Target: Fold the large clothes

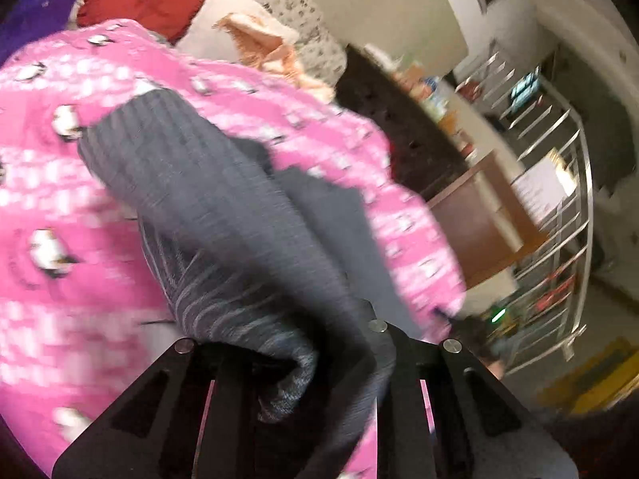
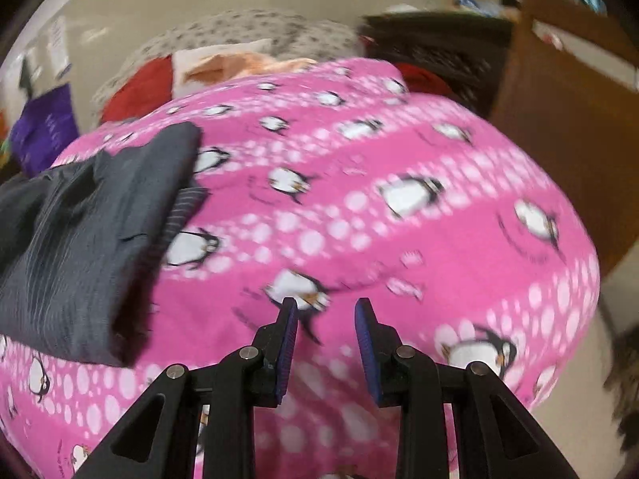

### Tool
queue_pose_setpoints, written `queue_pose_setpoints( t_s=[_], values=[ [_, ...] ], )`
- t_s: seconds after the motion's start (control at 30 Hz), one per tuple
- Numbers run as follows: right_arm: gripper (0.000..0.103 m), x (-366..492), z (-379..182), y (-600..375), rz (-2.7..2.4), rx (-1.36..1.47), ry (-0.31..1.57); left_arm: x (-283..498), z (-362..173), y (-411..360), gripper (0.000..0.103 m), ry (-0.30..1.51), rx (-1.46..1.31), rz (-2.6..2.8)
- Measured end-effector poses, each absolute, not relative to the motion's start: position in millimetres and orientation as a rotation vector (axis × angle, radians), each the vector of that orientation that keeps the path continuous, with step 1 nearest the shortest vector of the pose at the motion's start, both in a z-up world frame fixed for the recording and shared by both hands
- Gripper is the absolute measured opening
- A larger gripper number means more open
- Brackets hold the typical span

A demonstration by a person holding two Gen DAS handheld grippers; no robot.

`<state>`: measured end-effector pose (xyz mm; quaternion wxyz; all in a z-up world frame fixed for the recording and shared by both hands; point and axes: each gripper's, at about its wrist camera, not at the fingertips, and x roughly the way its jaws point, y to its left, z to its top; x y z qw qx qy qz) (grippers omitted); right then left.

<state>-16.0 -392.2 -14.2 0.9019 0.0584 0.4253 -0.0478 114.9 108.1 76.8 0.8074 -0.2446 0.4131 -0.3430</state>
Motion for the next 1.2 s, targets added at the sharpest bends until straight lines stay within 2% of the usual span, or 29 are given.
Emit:
queue_pose_setpoints(
  t_s=[0.23, 0.43, 0.6, 0.63, 0.7, 0.77, 0.8, 1.03, 1.2],
  values=[
    [0.028, -31, -35, -403, -0.106, 0.168, 0.861, 147, 88, 22, 0.014, 0.93, -0.635, -0.682],
    [0.028, -41, -40, -408, -0.087, 0.229, 0.821, 169, 58, -48, 0.014, 1.027, -0.673, -0.577],
    [0.029, -44, -43, -414, -0.061, 0.271, 0.815, 172, 25, -82, 0.014, 1.064, -0.567, -0.47],
    [0.029, -45, -43, -414, -0.056, 0.271, 0.817, 171, 21, -85, 0.016, 1.061, -0.562, -0.454],
    [0.029, -47, -43, -415, -0.04, 0.271, 0.824, 170, 18, -89, 0.034, 1.049, -0.551, -0.445],
    [0.03, -48, -42, -416, -0.033, 0.272, 0.83, 166, 21, -96, 0.068, 1.036, -0.541, -0.477],
    [0.03, -49, -42, -416, -0.031, 0.271, 0.833, 164, 26, -99, 0.073, 1.029, -0.552, -0.503],
    [0.03, -59, -35, -412, -0.056, 0.238, 0.864, 147, 83, -75, 0.073, 0.92, -0.733, -0.604],
    [0.03, -71, -18, -408, -0.082, 0.204, 0.85, 128, 104, -9, 0.075, 0.822, -0.732, -0.51]
  ],
)
